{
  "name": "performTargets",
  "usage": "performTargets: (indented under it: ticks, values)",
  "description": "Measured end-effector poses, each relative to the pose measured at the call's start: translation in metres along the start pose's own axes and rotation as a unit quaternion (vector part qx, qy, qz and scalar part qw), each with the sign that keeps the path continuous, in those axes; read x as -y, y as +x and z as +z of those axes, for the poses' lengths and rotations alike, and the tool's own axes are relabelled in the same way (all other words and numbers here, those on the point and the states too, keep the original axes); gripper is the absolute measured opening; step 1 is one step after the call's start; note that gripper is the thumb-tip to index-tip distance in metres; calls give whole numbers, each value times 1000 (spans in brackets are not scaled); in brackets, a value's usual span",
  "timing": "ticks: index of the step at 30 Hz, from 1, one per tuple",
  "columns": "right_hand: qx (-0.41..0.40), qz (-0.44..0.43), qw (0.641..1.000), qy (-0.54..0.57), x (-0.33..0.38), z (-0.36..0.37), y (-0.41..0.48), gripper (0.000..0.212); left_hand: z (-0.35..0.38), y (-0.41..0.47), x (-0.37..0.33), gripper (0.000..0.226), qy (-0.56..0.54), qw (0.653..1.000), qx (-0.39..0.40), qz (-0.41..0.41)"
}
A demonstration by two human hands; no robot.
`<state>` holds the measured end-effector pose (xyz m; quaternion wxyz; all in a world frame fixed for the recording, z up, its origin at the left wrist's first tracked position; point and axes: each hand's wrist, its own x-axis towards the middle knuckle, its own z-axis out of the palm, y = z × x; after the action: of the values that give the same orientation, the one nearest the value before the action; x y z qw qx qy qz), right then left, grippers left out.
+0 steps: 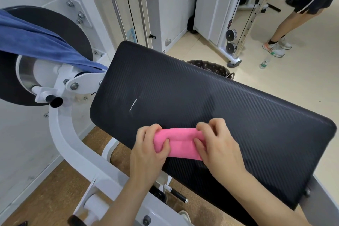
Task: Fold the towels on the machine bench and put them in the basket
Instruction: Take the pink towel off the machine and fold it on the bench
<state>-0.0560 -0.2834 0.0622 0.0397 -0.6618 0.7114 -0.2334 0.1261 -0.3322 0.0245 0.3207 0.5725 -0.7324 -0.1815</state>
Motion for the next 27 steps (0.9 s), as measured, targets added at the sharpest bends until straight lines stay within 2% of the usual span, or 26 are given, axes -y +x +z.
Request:
performTargets:
  ticks: [3, 6, 8, 11, 14, 20, 22, 24, 27]
  values:
    - [-32, -145, 986, -81, 0, 5, -4, 16, 6, -2, -1, 28, 111, 982, -75, 131]
    - [8, -206, 971, -118, -6, 9, -6, 23, 10, -4, -3, 25, 170, 950, -44, 257]
    - [33, -212, 969, -122, -12, 8, -8, 19, 10, -6, 5, 29, 162, 945, -19, 283]
    - [54, -239, 957, -158, -22, 5, -16, 36, 6, -21, 13, 43, 175, 943, 45, 280]
    - [55, -267, 945, -179, -27, 7, -25, 42, 9, -33, 14, 55, 228, 928, 89, 281]
    - [37, -238, 959, -148, -28, 15, -19, 40, 16, -24, 9, 48, 246, 923, 72, 288]
    - [57, -193, 973, -111, -24, 12, -13, 37, 12, -19, 2, 40, 259, 920, 64, 287]
    - [91, -135, 985, -59, -16, 7, -2, 37, 10, -6, -11, 31, 279, 925, 69, 249]
    - [137, -33, 989, 41, -12, -11, 13, 38, -4, 13, -43, 25, 301, 928, 138, 169]
